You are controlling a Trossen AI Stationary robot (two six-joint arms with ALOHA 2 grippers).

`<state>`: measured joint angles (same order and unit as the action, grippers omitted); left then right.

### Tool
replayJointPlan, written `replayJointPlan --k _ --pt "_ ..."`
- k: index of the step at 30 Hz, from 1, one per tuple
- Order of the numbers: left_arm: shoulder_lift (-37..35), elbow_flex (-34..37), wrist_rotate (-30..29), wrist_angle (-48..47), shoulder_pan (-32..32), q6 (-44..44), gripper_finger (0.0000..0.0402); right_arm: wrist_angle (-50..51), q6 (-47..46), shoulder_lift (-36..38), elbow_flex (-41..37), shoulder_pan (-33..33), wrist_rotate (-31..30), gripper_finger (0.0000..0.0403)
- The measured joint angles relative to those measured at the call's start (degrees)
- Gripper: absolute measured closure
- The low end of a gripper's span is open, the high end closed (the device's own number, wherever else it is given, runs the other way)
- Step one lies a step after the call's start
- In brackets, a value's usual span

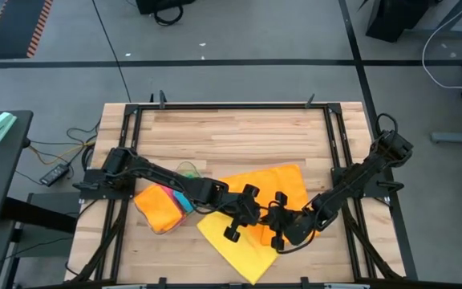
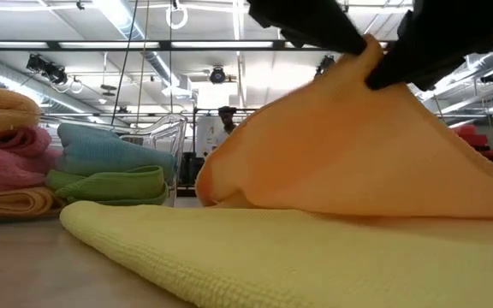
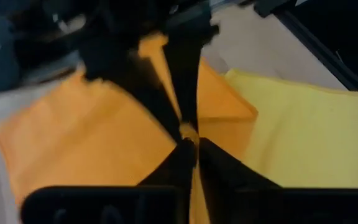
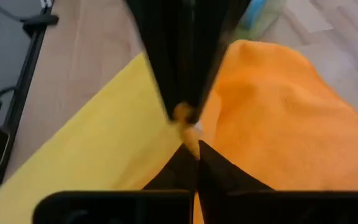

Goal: Fold microfiber towels
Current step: Fold the orange microfiber cloth

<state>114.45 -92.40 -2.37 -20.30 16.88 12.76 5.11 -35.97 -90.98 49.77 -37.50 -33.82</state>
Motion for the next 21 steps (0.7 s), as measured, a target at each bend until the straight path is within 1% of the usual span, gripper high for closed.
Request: replayJointPlan --k 3,8,12,16,19,21 --pt "-0.4 0.0 0.0 -4.8 0.0 -0.5 0.0323 2.2 -0.8 0.4 0.0 -0.6 1.5 0.0394" --pt "-0.2 0.0 -0.3 -15.0 0.1 -1.7 0.024 7.5 -4.7 0.8 0.0 -1.3 1.5 0.0394" --pt "2.7 0.0 -5.4 -19.6 0.2 -4.0 0.0194 9.7 -6.9 0.8 0.0 -1.7 1.4 0.0394" --pt "6.3 0.0 -11.4 -21.8 0.0 -4.6 0.0177 11.5 -8.6 0.9 0.0 -2.0 2.9 0.0394" --pt "8.2 0.0 -15.2 -24.9 0.0 -3.5 0.0179 14.6 -11.2 1.3 0.0 -2.7 3.8 0.0395" --pt "8.6 0.0 -17.8 -26.5 0.0 -3.1 0.0186 17.6 -12.9 2.2 0.0 -3.5 3.9 0.0395"
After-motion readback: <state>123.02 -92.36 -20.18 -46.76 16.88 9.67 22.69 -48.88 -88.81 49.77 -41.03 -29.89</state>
